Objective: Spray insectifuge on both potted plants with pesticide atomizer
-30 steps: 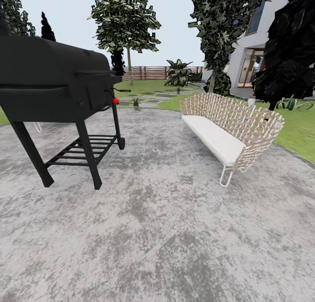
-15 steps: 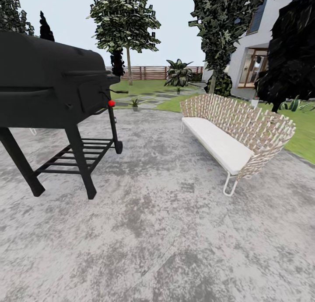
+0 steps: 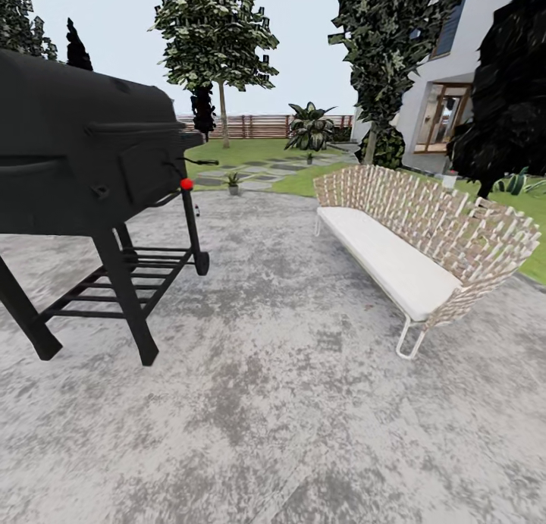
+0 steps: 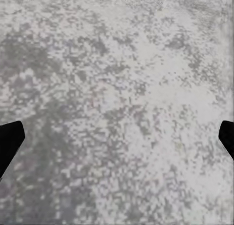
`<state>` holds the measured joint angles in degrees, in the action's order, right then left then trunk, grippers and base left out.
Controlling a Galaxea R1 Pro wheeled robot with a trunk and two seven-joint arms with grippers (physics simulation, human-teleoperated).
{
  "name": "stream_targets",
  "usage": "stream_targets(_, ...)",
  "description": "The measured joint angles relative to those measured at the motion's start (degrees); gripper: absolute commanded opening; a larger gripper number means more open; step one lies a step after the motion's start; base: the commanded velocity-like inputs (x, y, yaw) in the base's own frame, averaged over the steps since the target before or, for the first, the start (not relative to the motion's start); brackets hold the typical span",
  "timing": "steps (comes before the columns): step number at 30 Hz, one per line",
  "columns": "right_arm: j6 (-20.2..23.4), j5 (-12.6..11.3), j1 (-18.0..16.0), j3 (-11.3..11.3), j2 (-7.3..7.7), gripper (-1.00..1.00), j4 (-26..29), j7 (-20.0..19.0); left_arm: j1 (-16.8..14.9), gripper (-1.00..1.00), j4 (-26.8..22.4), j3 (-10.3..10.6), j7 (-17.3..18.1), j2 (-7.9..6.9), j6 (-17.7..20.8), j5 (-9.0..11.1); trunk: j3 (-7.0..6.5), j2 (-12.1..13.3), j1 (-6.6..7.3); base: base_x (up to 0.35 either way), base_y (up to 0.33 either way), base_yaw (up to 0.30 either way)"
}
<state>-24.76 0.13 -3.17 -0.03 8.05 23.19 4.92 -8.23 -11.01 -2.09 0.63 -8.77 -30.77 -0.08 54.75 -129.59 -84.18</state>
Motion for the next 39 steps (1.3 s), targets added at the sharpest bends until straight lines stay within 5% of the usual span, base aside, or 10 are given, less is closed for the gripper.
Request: stream_targets(39,-0.05,0.09,-0.01,0.26,-0.15,1.0,-2.05,1.35,0.0,1.0,1.46,0.07,-0.07,-0.03,-0.08,-0.19,-0.52,0.0,0.0,0.34,0.0,0.0)
